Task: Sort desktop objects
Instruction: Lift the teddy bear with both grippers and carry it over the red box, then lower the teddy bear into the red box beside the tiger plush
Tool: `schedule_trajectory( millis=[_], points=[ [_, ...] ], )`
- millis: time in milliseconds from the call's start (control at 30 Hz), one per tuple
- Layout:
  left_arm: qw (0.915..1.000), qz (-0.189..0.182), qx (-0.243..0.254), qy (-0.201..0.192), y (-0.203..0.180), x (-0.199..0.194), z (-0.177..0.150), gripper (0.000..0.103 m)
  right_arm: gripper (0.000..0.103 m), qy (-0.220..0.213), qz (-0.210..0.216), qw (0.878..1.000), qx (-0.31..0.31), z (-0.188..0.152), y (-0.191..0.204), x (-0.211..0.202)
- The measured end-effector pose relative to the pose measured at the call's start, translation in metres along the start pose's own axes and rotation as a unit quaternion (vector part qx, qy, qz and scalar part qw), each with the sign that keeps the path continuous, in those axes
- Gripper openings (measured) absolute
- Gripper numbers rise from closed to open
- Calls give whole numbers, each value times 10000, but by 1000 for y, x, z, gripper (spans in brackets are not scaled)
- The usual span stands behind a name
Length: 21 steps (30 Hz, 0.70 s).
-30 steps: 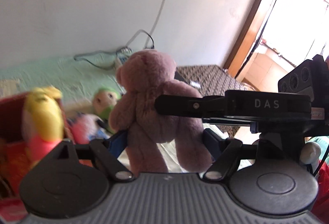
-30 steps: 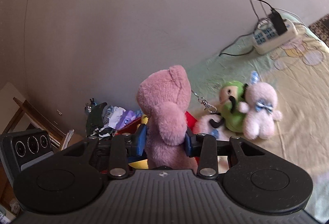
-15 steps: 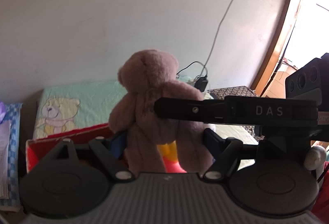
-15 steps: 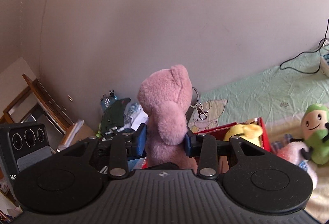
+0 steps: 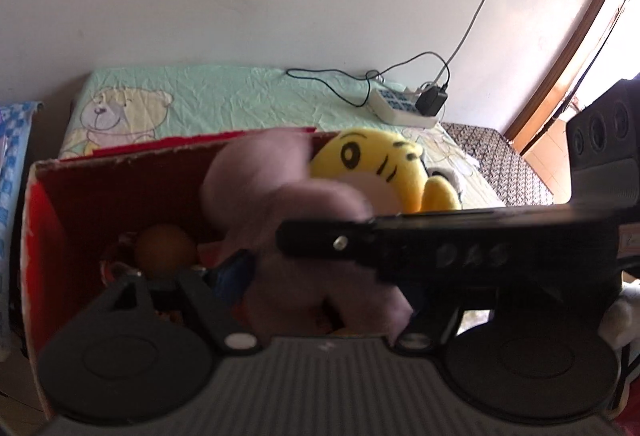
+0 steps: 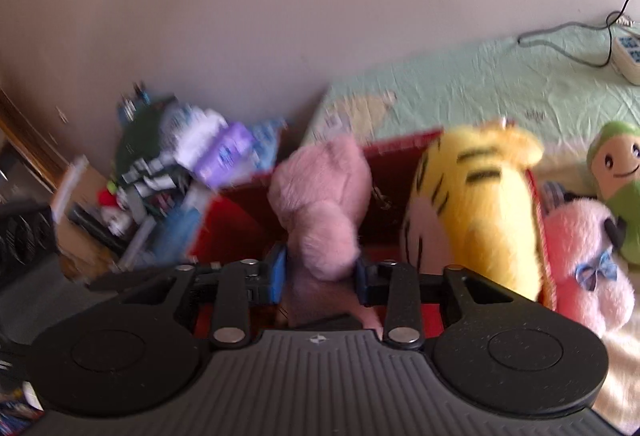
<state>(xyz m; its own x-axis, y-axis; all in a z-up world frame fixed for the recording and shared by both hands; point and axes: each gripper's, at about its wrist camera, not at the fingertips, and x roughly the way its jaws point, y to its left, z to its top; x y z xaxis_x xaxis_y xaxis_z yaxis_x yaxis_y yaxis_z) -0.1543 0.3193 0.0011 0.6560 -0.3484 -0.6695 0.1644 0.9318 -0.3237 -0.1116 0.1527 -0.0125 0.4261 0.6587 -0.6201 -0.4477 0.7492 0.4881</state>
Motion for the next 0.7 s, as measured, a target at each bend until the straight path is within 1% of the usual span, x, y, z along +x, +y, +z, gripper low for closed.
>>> schedule_trajectory(
  millis=[33, 133, 200, 233, 333, 400, 533, 600, 700],
  points=[
    [10000, -17, 35, 40, 0, 3, 0, 71, 21, 62, 8, 10000, -5, -1, 2, 6],
    [9997, -84, -109, 195, 8, 15, -1, 71, 21, 133, -66, 9997, 180, -2, -6, 15],
    [9997, -27, -132, 220, 10, 18, -3, 76, 21, 131, -199, 9996, 120, -5, -5, 18],
    [9996, -6, -135, 244, 11, 19, -4, 75, 21, 107, -229, 9997, 76, -6, -5, 17],
    [9994, -28, -214, 279, 17, 19, -7, 75, 21, 86, -172, 9998, 113, -7, -9, 18],
    [9988, -63, -329, 354, 22, 19, -10, 76, 21, 157, -205, 9995, 197, -5, -13, 21],
    [9981, -33, -424, 447, 27, 25, -14, 76, 21, 190, -229, 9995, 128, -2, -11, 25],
    [9981, -51, -415, 445, 27, 25, -13, 78, 20, 149, -268, 9995, 55, -3, -8, 25],
    [9980, -137, -429, 439, 26, 26, -13, 78, 19, 58, -274, 9996, 37, -5, -8, 21]
  ],
)
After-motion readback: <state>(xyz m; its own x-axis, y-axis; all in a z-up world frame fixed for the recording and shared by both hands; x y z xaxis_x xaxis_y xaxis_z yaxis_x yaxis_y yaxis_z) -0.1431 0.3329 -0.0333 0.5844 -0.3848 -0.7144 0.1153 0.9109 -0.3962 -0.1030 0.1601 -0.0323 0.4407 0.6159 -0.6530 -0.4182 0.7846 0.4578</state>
